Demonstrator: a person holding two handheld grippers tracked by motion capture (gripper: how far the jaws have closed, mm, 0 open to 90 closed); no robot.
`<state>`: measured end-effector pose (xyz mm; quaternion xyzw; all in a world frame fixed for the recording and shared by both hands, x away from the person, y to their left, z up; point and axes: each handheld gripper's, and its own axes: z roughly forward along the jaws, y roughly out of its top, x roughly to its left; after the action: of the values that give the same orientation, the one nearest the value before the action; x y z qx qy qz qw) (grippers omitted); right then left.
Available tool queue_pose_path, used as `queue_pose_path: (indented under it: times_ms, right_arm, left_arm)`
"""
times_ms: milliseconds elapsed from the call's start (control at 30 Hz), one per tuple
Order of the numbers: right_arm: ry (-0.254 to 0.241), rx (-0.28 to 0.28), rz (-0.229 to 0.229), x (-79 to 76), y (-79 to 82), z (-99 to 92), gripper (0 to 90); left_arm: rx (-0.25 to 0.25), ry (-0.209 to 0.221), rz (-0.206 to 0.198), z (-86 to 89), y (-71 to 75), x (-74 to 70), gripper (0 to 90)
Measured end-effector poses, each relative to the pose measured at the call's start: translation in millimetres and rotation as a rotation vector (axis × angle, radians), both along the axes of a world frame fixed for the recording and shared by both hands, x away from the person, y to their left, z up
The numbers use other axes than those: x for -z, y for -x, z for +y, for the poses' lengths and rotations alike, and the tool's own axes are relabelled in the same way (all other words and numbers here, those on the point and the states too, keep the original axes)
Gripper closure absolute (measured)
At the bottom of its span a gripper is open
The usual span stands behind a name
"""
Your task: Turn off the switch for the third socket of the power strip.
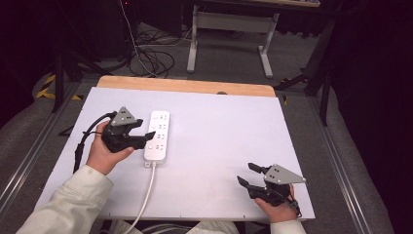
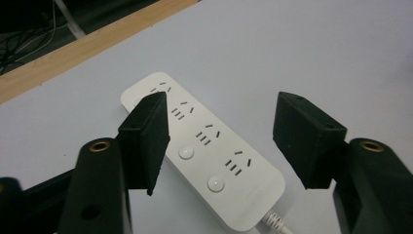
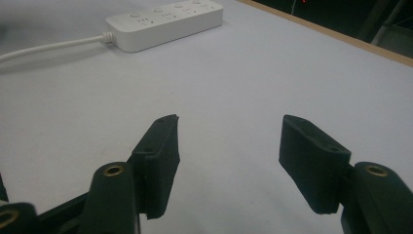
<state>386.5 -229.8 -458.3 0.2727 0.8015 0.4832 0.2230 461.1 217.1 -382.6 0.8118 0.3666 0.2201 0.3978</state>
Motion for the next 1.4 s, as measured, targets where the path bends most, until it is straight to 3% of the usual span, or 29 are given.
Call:
queue_pose_path:
  times_ms: [67,100,133,167,200,267,433,633,800,1067,1267,1400]
  right_arm:
    - [0.001,0.000,0.000,0.0,-0.1,-0.1,40.2]
    - [0.000,-0.001,0.000,0.1,-0.1,0.0,40.2]
    - [0.000,-0.001,0.000,0.1,-0.1,0.0,40.2]
    - [-0.002,-0.001,0.001,0.0,0.0,0.3,40.2]
    - [0.000,-0.001,0.001,-0.1,0.1,0.4,40.2]
    - [0.004,-0.005,-0.001,-0.1,0.1,0.3,40.2]
    - [0.004,-0.007,0.000,0.0,0.0,0.4,40.2]
    - [0.002,-0.009,0.000,0.1,0.1,0.3,40.2]
    - [-0.005,-0.011,0.002,0.2,0.0,0.4,40.2]
    - [-0.007,-0.012,0.006,0.5,-0.1,-0.1,40.2]
    - [-0.005,-0.016,0.004,0.7,-0.2,-0.2,40.2]
    - [-0.009,-0.015,0.005,0.6,-0.1,-0.4,40.2]
  left_arm:
    - [-0.006,-0.002,-0.002,1.2,-2.5,0.7,45.0]
    - [-0.003,0.005,0.000,1.1,-3.7,1.6,52.9]
    - [-0.012,0.006,-0.004,1.2,-4.9,2.2,52.9]
    - [-0.010,0.006,-0.001,1.5,-6.2,2.7,60.2]
    - [-0.014,0.011,-0.007,1.5,-7.7,3.4,60.2]
    - [-0.022,0.018,-0.015,2.1,-10.8,4.3,70.5]
    - [-0.050,0.037,0.007,4.6,-22.3,9.3,89.9]
    - [-0.077,0.047,0.049,6.2,-37.6,17.0,90.0]
    - [-0.127,0.044,0.083,4.5,-48.3,25.3,90.0]
    - [-0.159,0.111,0.125,6.4,-65.0,38.0,90.0]
    - [-0.169,0.116,0.116,3.6,-74.0,47.7,90.0]
    - [-0.162,0.092,0.093,3.9,-79.1,54.9,90.0]
